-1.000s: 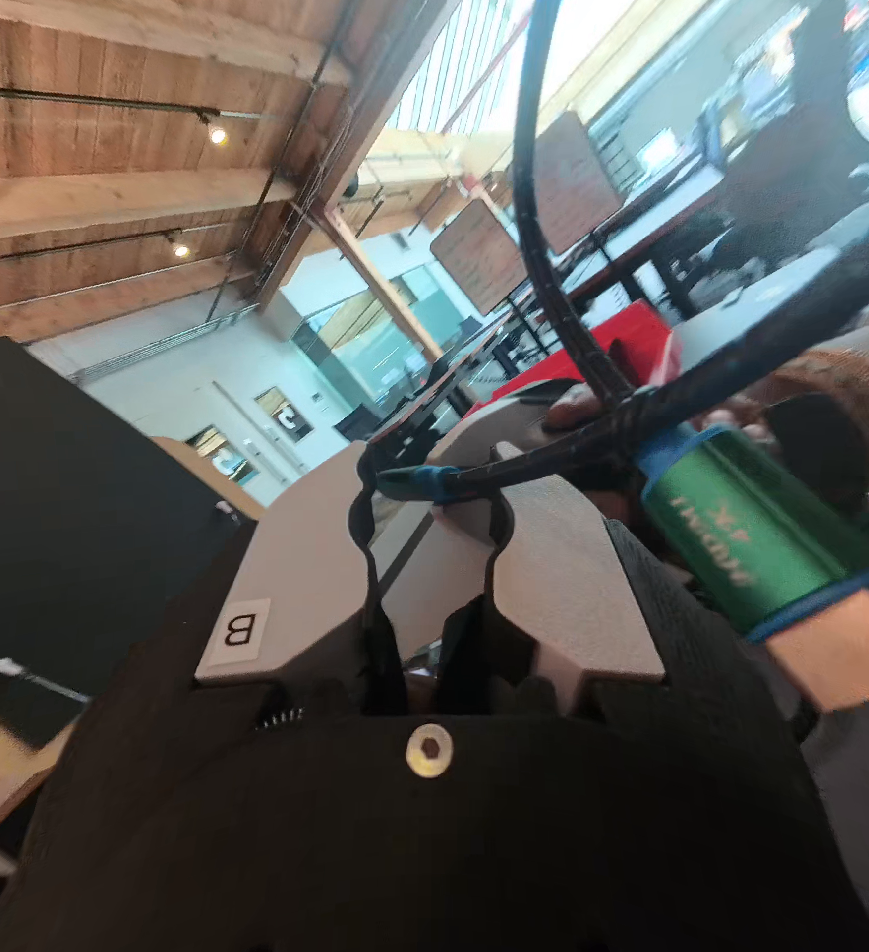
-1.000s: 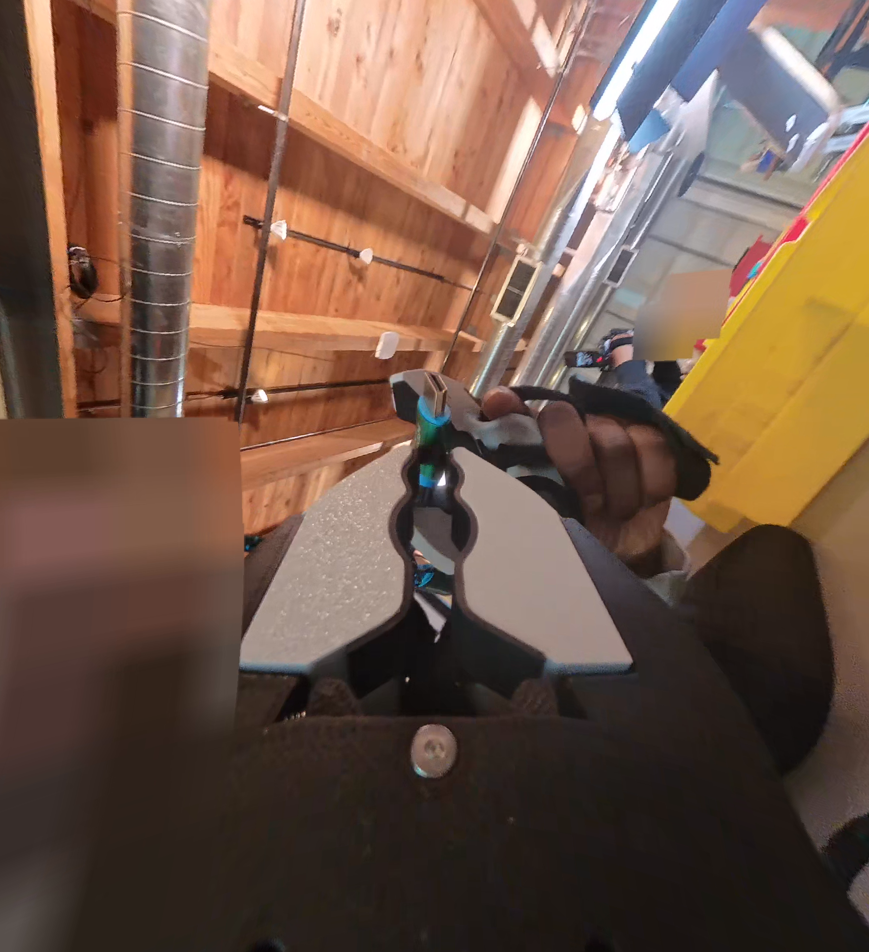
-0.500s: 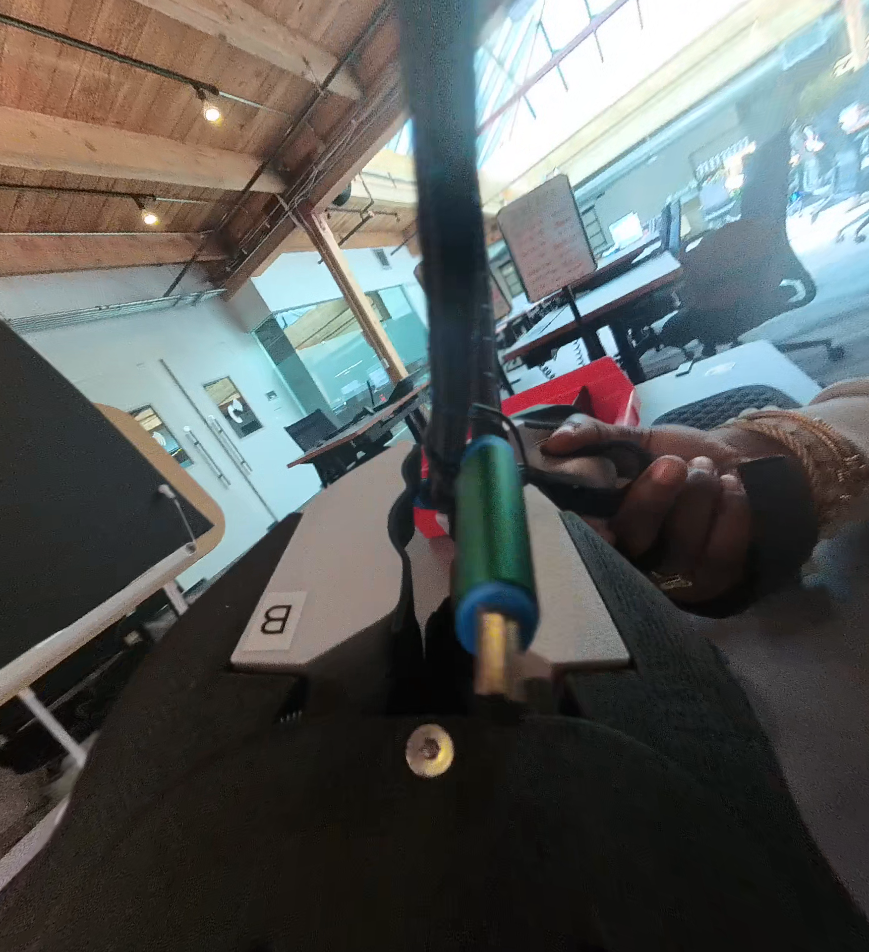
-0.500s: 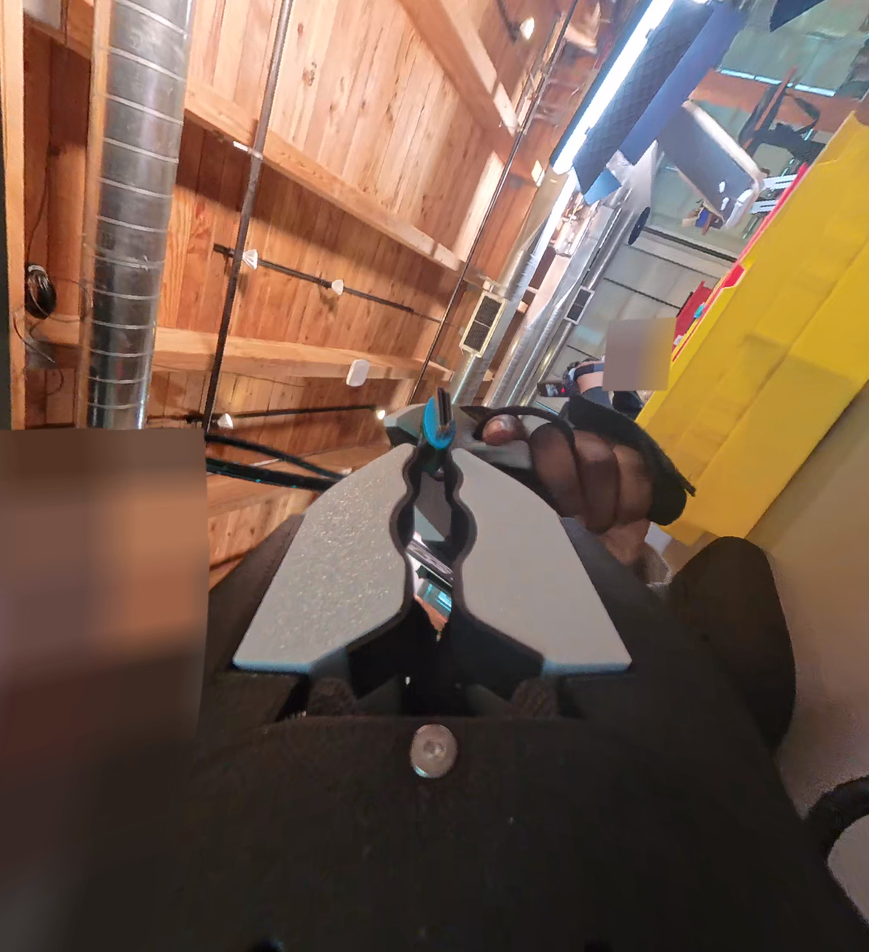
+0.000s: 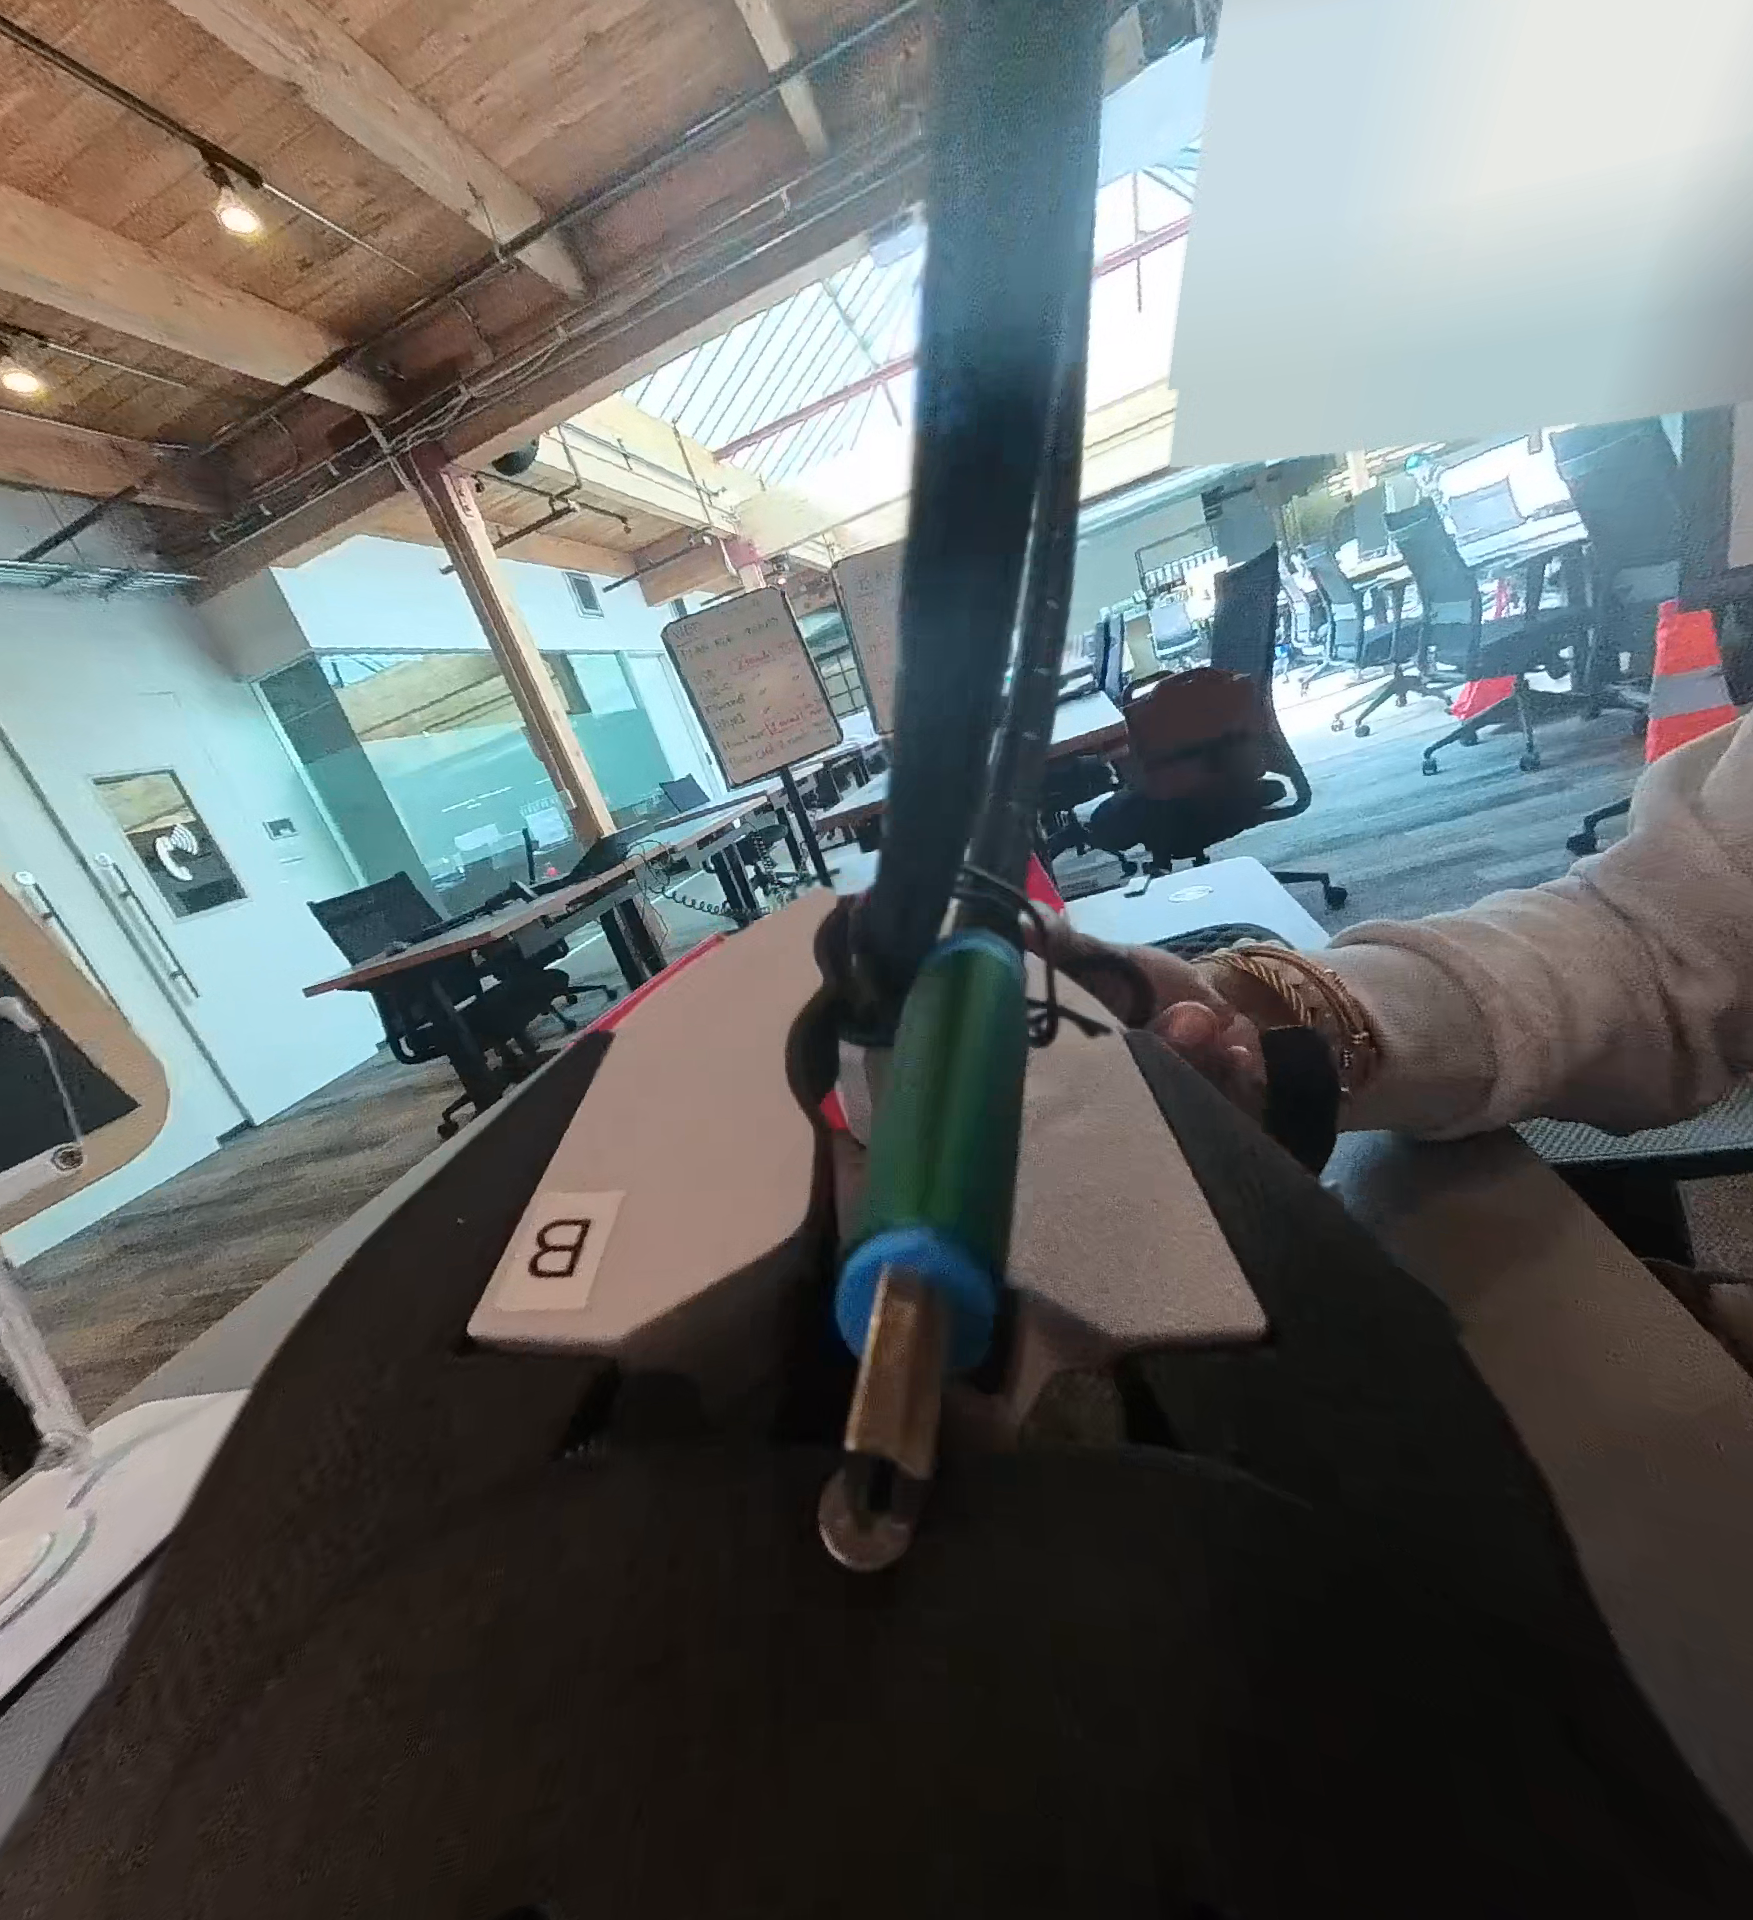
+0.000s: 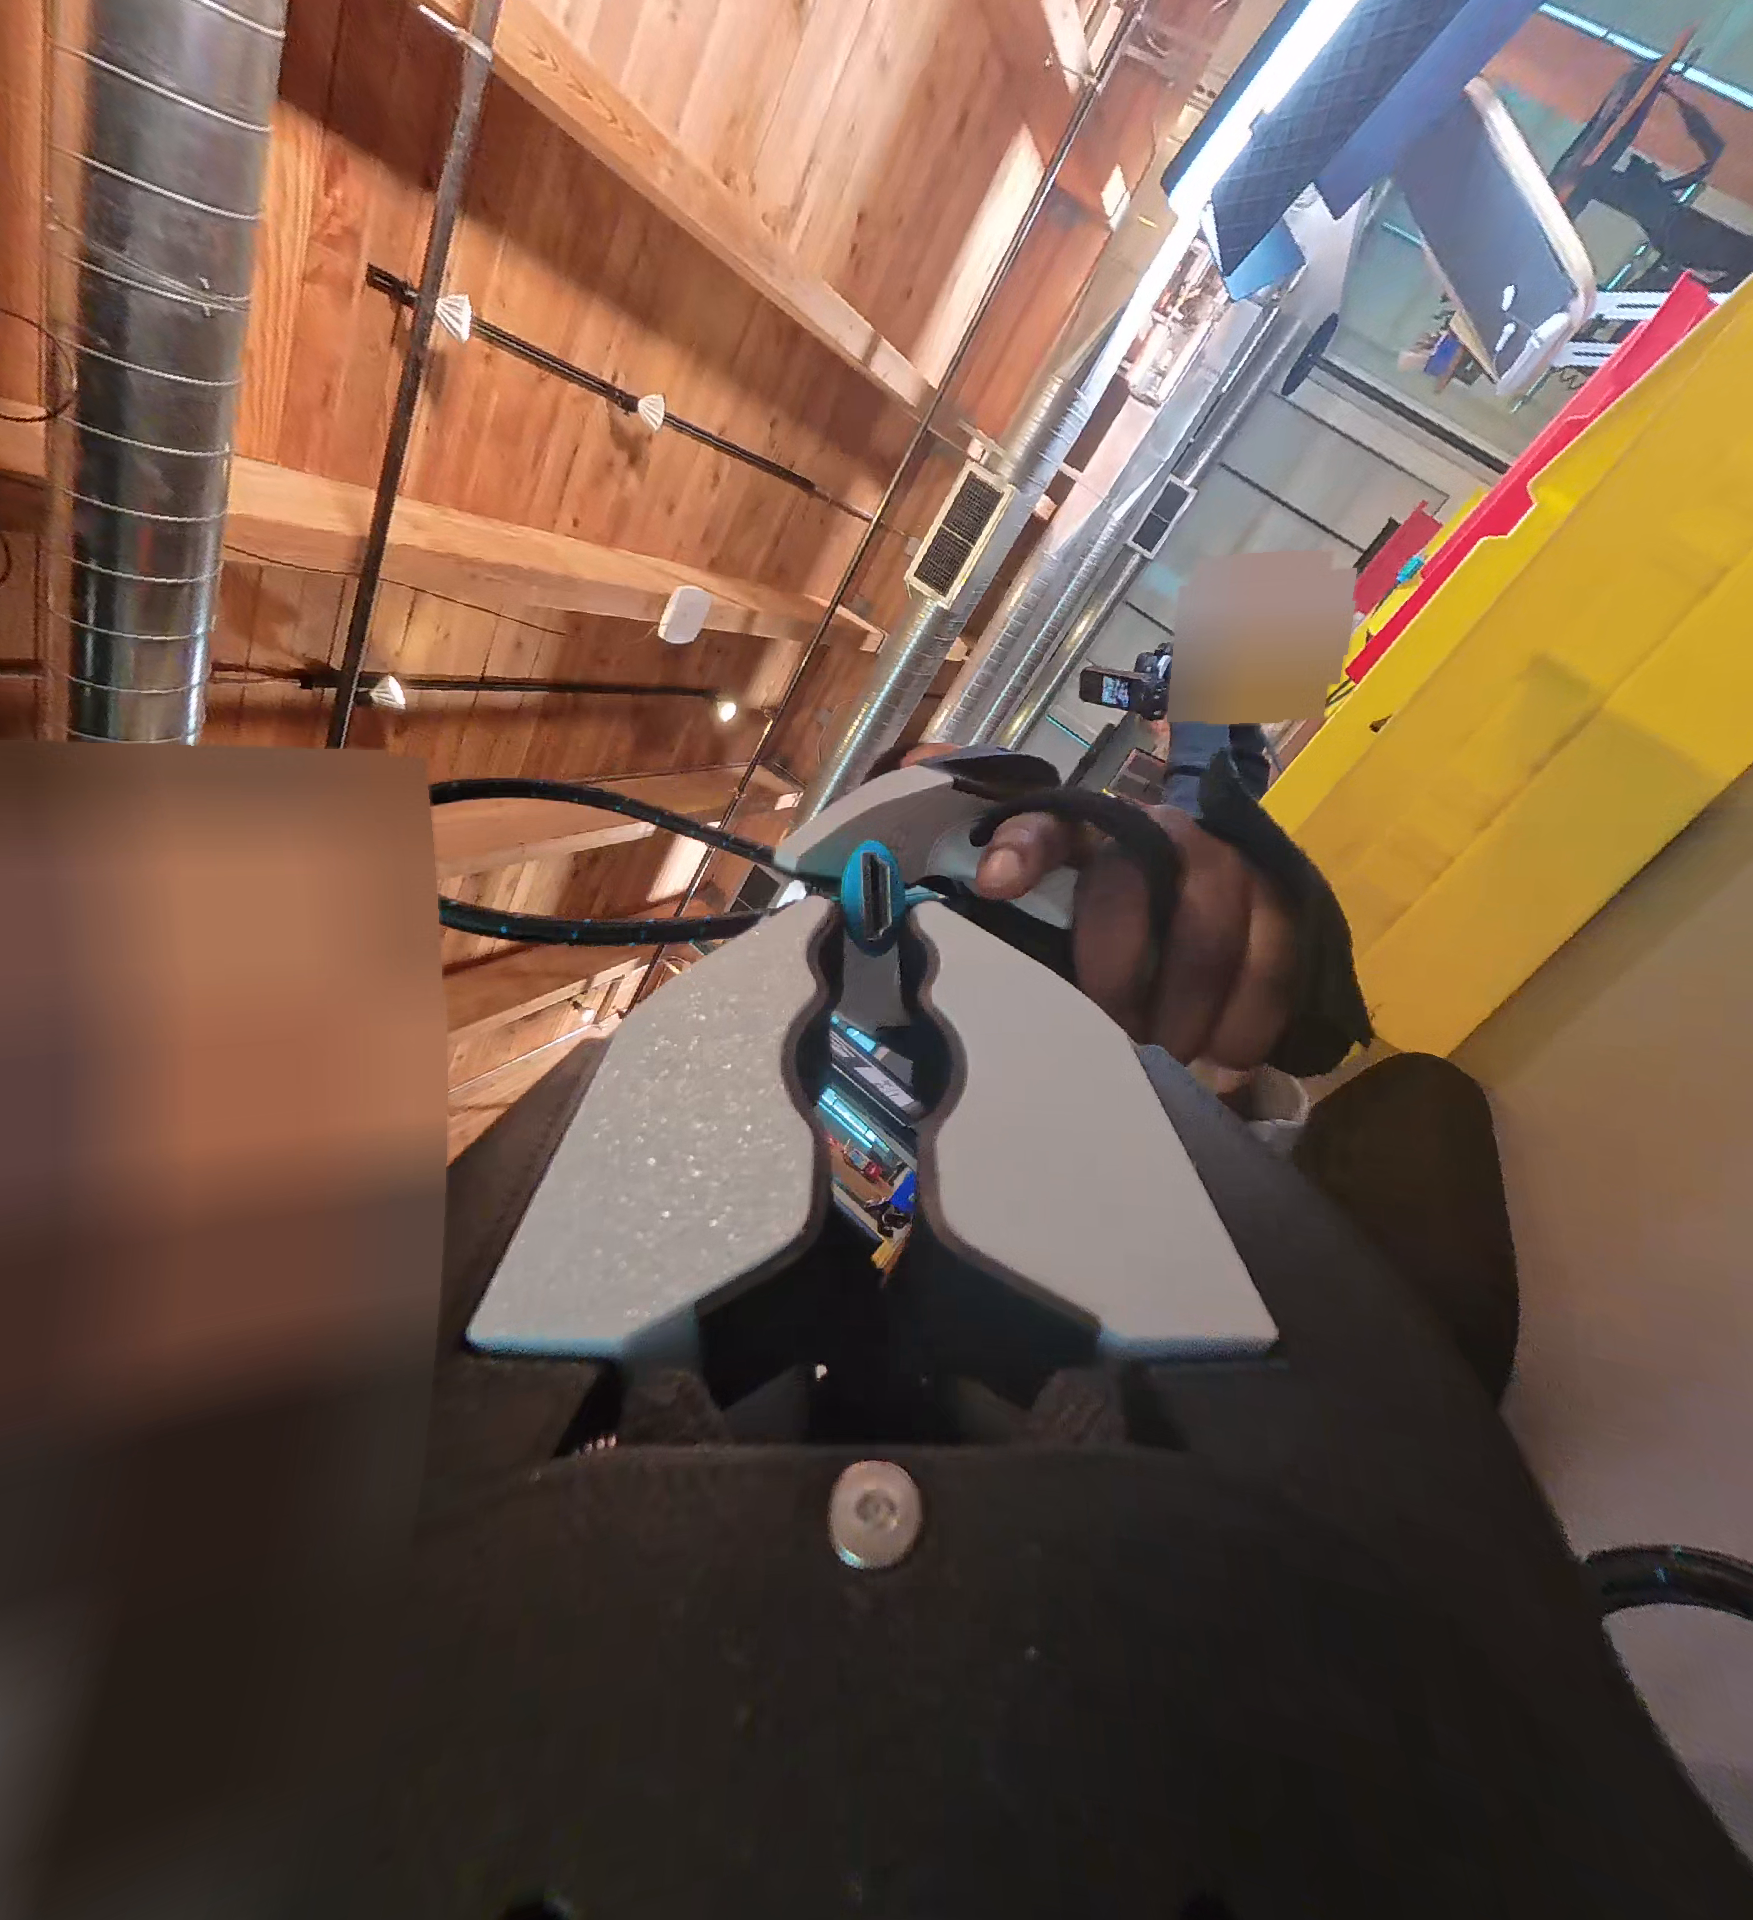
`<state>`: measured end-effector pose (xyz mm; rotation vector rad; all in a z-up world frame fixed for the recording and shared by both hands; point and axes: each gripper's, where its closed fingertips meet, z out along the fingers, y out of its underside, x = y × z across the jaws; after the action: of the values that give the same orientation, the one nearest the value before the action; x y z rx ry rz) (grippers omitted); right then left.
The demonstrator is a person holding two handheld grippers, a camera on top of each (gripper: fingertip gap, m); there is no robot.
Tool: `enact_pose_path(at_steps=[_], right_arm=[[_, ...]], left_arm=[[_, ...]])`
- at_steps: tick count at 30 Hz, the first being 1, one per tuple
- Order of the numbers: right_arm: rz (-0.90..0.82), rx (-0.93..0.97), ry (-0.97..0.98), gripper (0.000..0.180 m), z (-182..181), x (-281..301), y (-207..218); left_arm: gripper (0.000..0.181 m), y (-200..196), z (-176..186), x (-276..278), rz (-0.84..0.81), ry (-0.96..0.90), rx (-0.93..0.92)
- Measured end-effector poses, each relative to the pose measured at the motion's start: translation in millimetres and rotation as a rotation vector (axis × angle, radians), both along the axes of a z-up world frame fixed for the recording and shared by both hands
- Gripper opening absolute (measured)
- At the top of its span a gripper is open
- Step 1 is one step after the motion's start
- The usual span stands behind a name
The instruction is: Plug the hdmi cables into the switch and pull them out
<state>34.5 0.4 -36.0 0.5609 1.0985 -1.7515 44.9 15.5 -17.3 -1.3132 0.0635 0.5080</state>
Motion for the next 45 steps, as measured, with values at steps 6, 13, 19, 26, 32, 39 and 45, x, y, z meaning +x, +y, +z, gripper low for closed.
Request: enact_pose_path(at_steps=[6, 13, 19, 26, 32, 39, 45], right_arm=[[-0.022, 0.049, -0.049, 0.009, -7, -5, -2], [-0.014, 0.065, -0.102, 0.009, -13, -8, -3], [-0.019, 0.058, -0.081, 0.009, -10, -6, -4], [-0.026, 0.055, -0.078, 0.009, -10, -6, -4], [-0.036, 0.031, -0.057, 0.013, -7, -5, -3], [0.103, 0.043, -0.006, 0.012, -6, 15, -8], [0.007, 0.034, -0.039, 0.011, -9, 2, -8]], left_arm=[[0.027, -3, -19, -15, 0.194, 0.116, -0.168], [0.023, -2, -26, -18, 0.234, 0.153, -0.232], [0.031, -4, -24, -19, 0.248, 0.140, -0.225], [0.025, -2, -29, -19, 0.228, 0.118, -0.248], [0.023, 0, -26, -16, 0.172, 0.059, -0.202], [0.023, 6, -29, -1, 0.009, -0.024, -0.191], [0.022, 4, -31, -13, 0.126, 0.030, -0.211]])
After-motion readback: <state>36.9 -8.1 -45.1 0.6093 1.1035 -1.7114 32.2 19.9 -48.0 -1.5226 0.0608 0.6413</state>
